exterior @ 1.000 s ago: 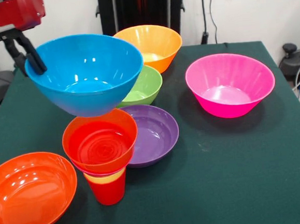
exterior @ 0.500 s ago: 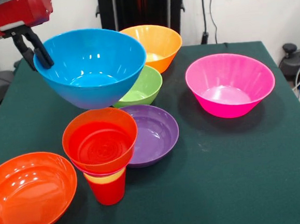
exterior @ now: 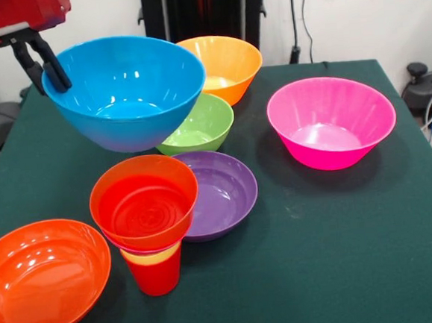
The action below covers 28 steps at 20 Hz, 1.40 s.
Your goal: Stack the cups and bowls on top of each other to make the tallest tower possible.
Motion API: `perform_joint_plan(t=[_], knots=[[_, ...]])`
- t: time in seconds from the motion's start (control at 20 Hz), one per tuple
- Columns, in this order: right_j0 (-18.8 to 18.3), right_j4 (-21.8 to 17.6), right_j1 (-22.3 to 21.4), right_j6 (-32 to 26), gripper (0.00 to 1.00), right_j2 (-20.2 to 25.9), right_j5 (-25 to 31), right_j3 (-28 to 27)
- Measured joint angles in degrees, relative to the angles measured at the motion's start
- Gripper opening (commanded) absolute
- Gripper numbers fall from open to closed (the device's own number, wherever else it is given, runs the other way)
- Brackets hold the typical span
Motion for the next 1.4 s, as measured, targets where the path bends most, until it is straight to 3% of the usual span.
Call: perform_joint_plan(t=[1.4], knots=[[-0.9,0.0,0.4,0.0,0.0,0.4,-0.6,0.0]])
